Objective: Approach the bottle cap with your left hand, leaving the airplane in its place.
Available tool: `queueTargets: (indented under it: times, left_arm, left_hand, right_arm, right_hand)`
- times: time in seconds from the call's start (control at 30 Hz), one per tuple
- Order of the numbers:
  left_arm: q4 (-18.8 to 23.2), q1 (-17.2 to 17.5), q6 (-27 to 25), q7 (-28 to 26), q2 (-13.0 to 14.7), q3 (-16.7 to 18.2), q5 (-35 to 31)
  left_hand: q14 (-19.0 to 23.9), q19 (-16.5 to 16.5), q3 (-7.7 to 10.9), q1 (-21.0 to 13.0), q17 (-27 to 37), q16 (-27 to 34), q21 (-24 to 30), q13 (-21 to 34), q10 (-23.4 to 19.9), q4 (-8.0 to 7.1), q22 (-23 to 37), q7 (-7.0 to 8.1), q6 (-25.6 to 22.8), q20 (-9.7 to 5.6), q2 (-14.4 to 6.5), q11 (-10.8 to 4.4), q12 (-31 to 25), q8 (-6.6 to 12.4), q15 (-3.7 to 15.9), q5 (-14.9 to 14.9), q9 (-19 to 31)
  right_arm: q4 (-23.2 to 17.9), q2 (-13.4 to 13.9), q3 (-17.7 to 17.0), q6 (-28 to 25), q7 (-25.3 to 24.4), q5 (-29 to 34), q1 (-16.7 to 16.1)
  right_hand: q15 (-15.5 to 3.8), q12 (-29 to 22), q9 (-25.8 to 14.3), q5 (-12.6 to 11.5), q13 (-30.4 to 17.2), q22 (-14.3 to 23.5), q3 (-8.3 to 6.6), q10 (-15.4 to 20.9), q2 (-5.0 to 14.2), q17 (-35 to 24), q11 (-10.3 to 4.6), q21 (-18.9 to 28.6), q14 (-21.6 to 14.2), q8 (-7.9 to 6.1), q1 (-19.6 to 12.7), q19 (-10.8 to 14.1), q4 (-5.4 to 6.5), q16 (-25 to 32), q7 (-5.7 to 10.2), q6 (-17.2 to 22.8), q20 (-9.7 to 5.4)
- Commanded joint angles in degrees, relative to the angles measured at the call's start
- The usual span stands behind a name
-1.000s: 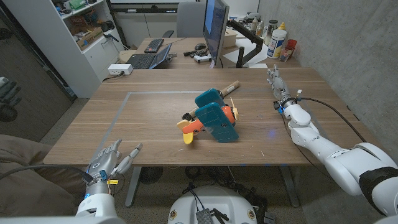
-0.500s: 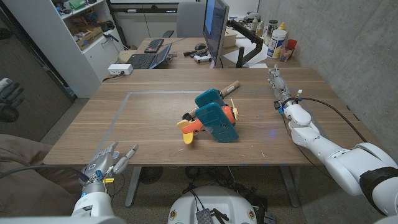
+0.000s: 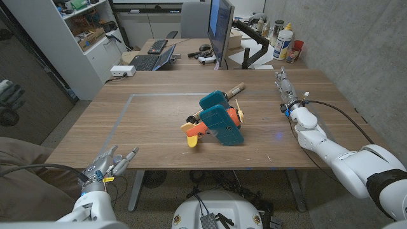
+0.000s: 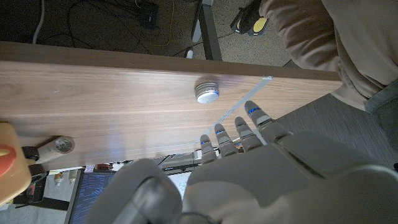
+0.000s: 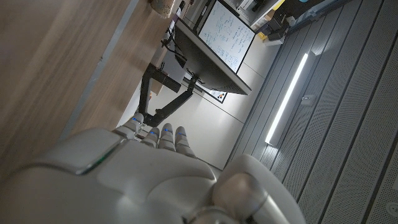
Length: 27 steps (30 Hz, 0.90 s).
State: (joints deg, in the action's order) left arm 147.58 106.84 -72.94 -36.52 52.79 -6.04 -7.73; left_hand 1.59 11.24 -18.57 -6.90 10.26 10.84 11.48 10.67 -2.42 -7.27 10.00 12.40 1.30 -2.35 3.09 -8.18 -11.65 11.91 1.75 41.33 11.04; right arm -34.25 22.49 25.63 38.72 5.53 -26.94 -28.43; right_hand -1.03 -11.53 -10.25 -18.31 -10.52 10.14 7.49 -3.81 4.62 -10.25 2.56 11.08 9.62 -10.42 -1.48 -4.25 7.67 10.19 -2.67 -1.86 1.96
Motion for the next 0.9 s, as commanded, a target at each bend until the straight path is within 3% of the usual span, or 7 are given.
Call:
queueTargets:
  times: [0.03,0.5,0.9]
  left_arm:
    - [-0.98,-1.1,-2.47,0.98,0.19,1.52,2.4]
    - [-1.71,-2.65,-4.32,1.74,1.28,2.59,4.52]
    - [-3.71,-7.37,-5.38,5.32,4.66,2.95,8.44]
  left_hand:
    - [0.15,-0.05,-0.27,-0.01,0.14,0.01,-0.07,0.15,-0.24,-0.13,0.19,0.16,-0.31,-2.84,0.67,0.13,-0.33,0.61,7.76,0.36,0.2]
    - [0.1,-0.13,-0.26,-0.09,0.14,-0.04,-0.13,0.15,-0.3,-0.09,0.2,0.17,-0.53,-2.88,0.73,0.16,-0.31,0.64,7.71,0.39,0.19]
    - [-0.62,-0.77,-0.19,-0.2,0.14,-0.31,-0.38,0.14,0.07,-0.09,0.2,0.18,-0.81,-2.78,0.68,0.82,-0.11,0.66,7.21,0.42,0.15]
  right_arm:
    - [-1.33,0.48,-0.39,-0.02,-0.74,-0.39,-0.83]
    - [-2.22,0.45,-0.48,-0.25,-1.04,-0.26,-0.6]
    - [-2.65,0.53,-0.46,-0.81,-1.96,0.01,-0.76]
  right_hand:
    - [0.15,-0.46,-0.25,-0.45,-0.11,0.18,0.44,-0.03,0.35,-0.1,0.11,0.29,0.6,-0.44,0.48,-0.1,0.13,0.39,0.14,0.0,0.08]
    - [0.1,-0.5,-0.25,-0.47,-0.1,0.19,0.58,-0.01,0.24,-0.11,0.21,0.29,0.57,-0.45,0.54,-0.07,0.16,0.4,0.22,0.05,0.08]
    - [0.12,-0.49,-0.26,-0.49,-0.1,0.19,0.64,-0.07,0.24,-0.11,0.1,0.29,0.55,-0.46,0.56,-0.05,0.19,0.4,0.2,0.09,0.07]
